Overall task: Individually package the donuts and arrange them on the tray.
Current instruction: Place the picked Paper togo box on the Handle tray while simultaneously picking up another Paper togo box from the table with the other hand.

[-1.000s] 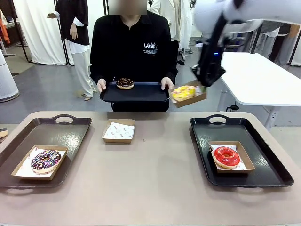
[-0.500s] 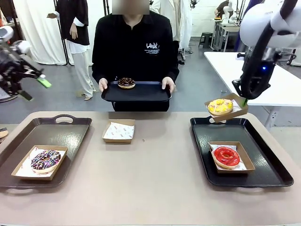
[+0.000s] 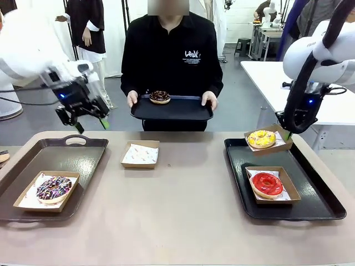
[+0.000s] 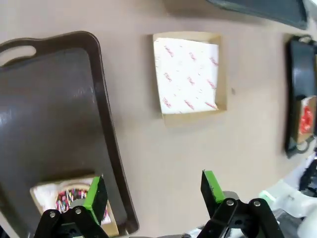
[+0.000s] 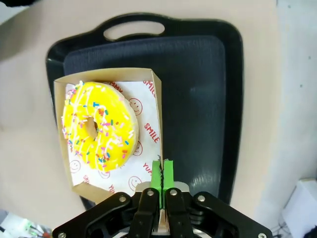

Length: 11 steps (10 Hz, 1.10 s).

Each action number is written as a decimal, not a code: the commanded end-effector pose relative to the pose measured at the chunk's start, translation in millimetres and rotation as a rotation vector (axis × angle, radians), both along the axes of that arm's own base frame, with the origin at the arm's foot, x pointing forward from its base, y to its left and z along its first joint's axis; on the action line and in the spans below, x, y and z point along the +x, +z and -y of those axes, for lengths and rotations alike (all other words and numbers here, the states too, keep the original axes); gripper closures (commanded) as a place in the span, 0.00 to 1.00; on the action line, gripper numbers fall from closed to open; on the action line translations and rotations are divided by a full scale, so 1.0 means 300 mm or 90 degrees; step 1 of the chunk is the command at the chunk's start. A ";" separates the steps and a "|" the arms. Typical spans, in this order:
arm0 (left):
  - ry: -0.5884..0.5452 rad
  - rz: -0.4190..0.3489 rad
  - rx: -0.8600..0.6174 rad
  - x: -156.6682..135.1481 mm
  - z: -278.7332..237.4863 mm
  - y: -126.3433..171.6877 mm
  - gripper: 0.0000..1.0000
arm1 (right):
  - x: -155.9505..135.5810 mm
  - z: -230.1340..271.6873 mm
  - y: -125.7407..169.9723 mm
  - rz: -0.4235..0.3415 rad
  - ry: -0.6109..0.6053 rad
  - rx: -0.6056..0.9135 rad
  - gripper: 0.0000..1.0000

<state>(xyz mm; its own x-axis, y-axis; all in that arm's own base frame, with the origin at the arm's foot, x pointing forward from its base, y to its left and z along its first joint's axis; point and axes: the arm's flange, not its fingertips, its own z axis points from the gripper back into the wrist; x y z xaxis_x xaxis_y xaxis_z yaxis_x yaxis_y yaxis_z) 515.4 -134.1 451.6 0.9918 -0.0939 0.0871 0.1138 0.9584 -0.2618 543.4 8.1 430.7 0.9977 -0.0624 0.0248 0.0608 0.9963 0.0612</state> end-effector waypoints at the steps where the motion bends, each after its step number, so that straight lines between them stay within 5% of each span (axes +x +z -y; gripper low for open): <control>1: 0.011 0.021 0.071 0.054 0.057 -0.083 0.01 | 0.023 -0.015 -0.015 0.007 0.011 0.019 0.99; 5: -0.003 0.090 0.161 0.103 0.211 -0.205 0.01 | 0.009 -0.008 -0.024 -0.002 0.002 0.000 0.99; 11: -0.037 0.094 0.127 0.085 0.336 -0.332 0.01 | 0.009 -0.008 -0.024 -0.002 0.002 0.000 0.99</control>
